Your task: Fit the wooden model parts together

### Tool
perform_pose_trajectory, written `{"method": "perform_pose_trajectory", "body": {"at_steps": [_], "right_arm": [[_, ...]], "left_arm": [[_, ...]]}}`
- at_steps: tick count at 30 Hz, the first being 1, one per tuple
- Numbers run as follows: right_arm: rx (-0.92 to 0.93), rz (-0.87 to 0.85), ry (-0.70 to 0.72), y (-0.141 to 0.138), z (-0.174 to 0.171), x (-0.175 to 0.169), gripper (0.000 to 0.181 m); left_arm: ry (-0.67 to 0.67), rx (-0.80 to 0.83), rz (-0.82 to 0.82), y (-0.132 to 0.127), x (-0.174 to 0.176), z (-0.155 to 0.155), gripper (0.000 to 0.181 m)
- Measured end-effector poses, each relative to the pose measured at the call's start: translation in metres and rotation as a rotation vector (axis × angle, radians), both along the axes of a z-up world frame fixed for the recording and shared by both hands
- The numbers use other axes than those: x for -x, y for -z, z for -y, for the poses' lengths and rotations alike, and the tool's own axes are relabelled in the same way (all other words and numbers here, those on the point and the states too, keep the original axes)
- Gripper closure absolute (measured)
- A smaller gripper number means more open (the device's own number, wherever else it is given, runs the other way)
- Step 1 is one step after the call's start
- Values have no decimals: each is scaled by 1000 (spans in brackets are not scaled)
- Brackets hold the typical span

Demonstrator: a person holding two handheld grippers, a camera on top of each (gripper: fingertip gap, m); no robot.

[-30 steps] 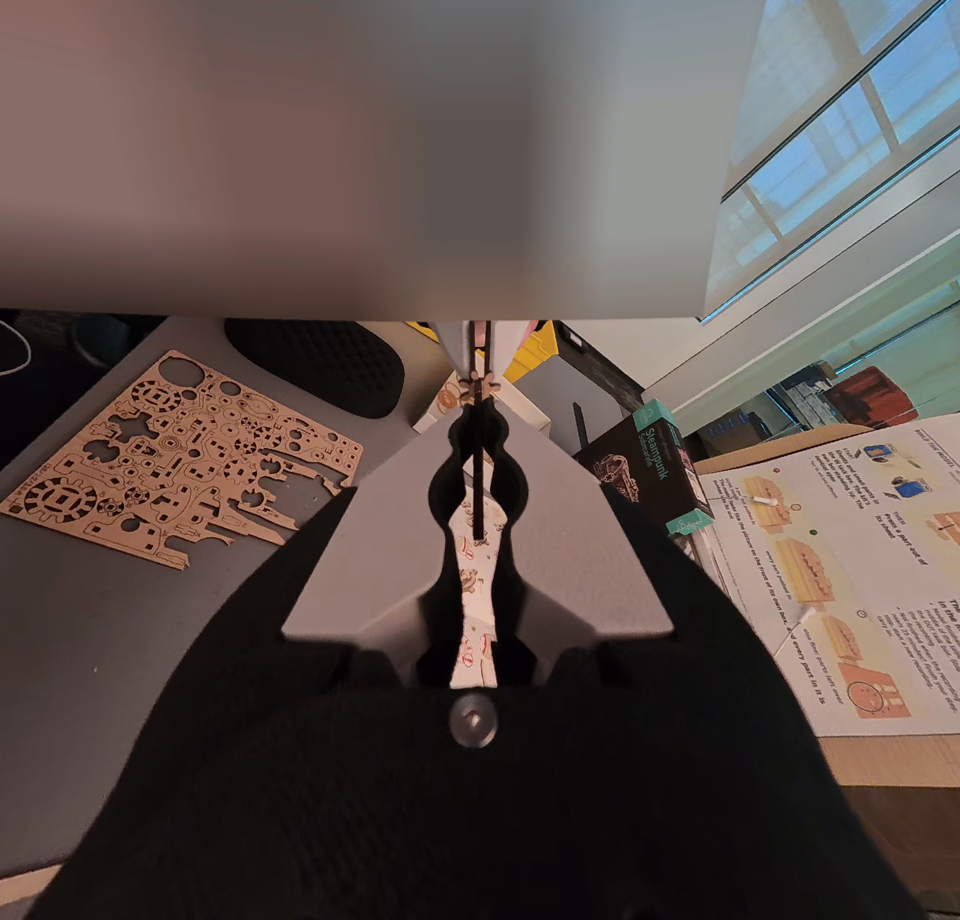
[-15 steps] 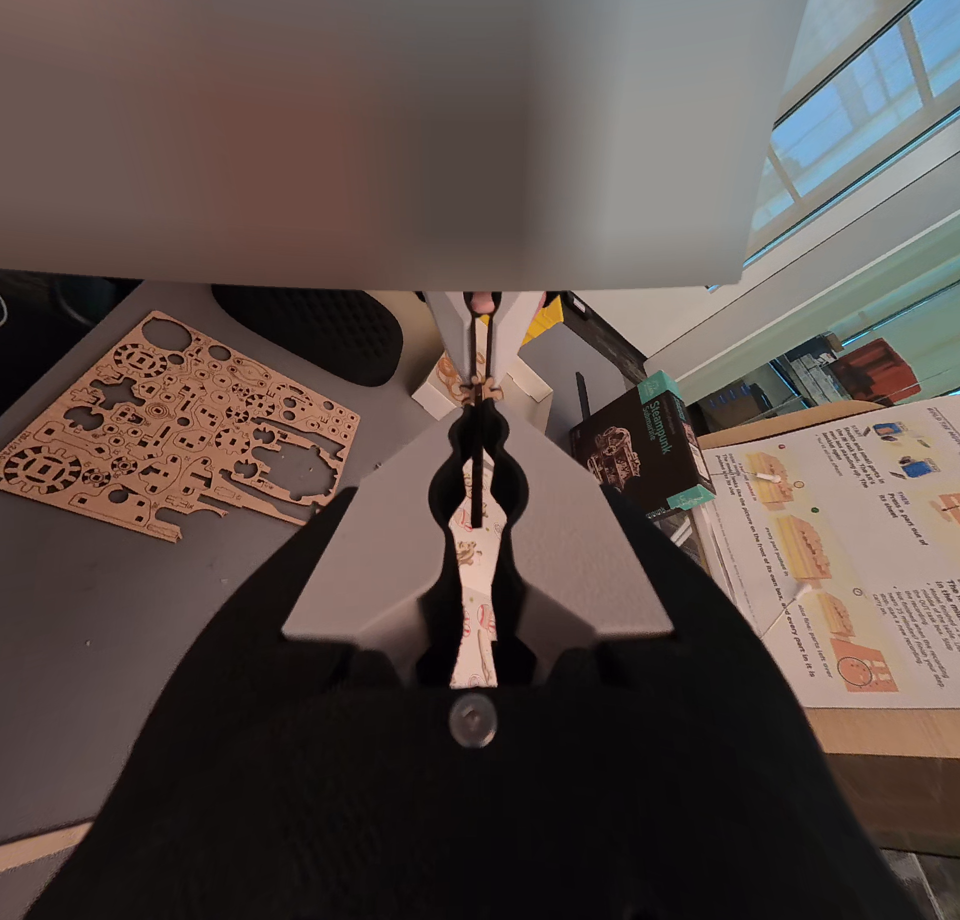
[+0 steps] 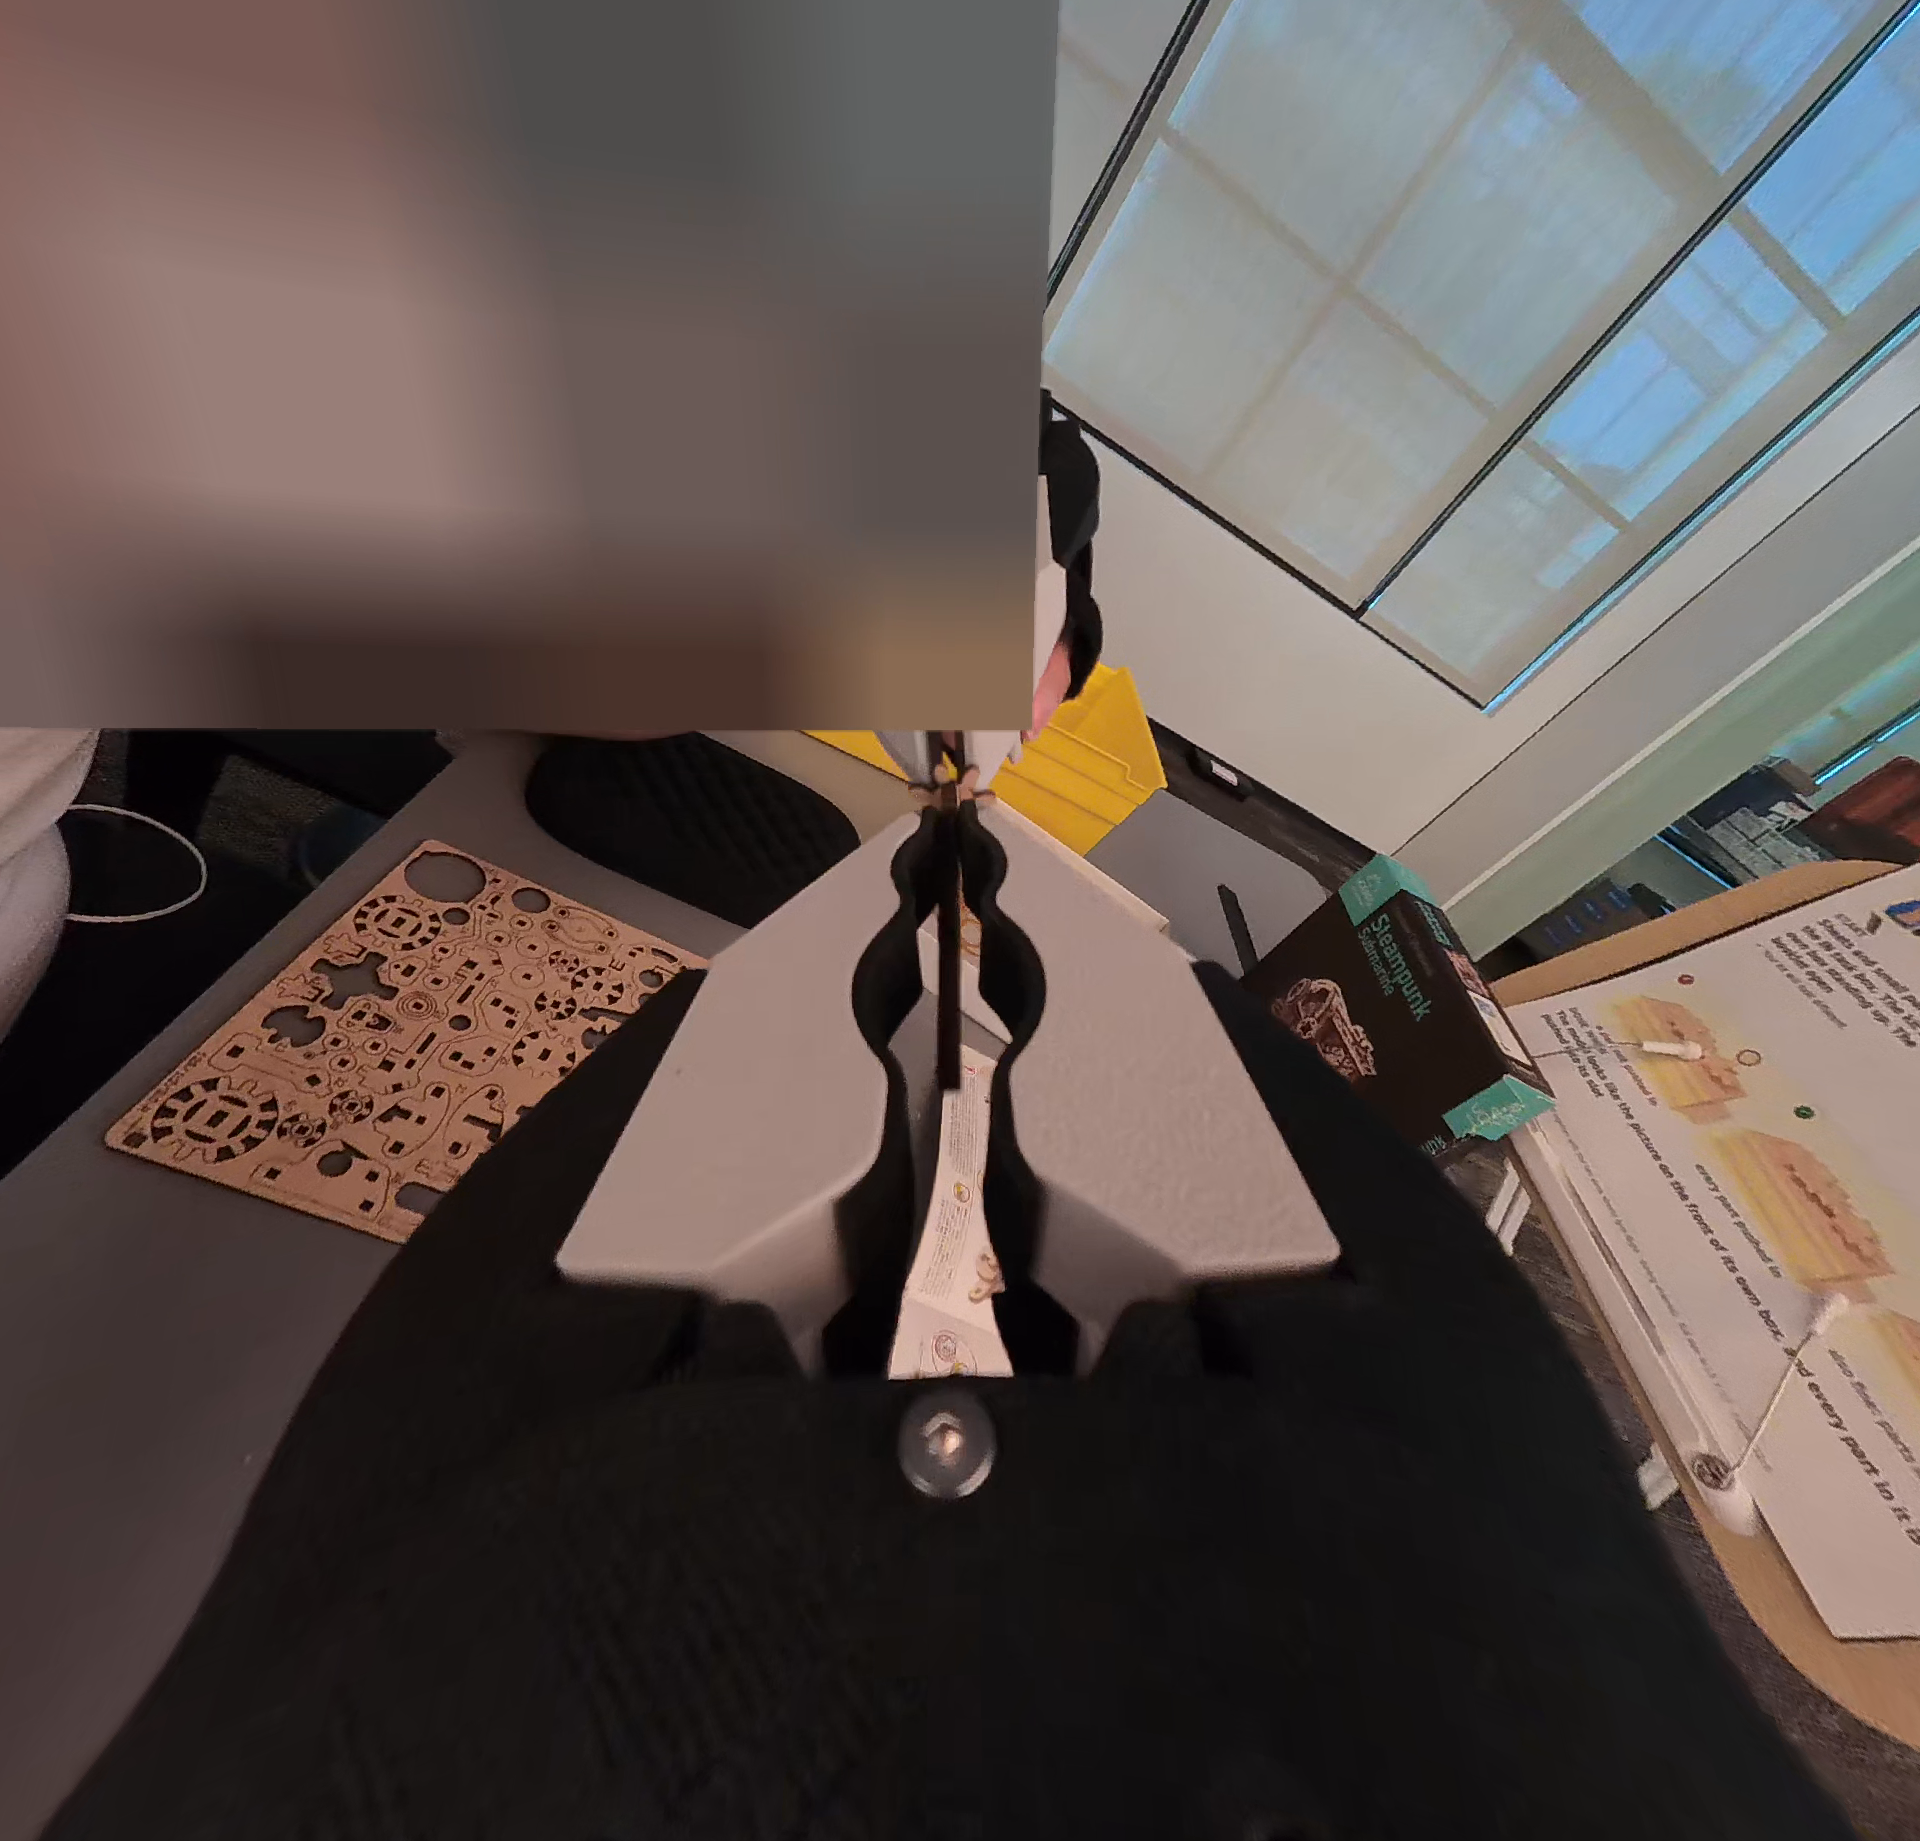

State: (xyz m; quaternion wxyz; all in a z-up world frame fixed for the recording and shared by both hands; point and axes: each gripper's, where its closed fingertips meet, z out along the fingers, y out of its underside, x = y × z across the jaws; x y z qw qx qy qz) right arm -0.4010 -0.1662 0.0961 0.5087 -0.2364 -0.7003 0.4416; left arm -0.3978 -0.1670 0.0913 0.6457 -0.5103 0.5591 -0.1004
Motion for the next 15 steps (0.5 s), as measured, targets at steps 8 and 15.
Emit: {"method": "perform_pose_trajectory", "body": {"at_steps": [8,15], "right_arm": [[-17,7,-7,3,3,-1,180],[-47,45,-11,9,6,-2,180]], "left_arm": [[-3,-23,-24,2,-3,2,180],[11,-10,-49,8,-5,4,180]]}}
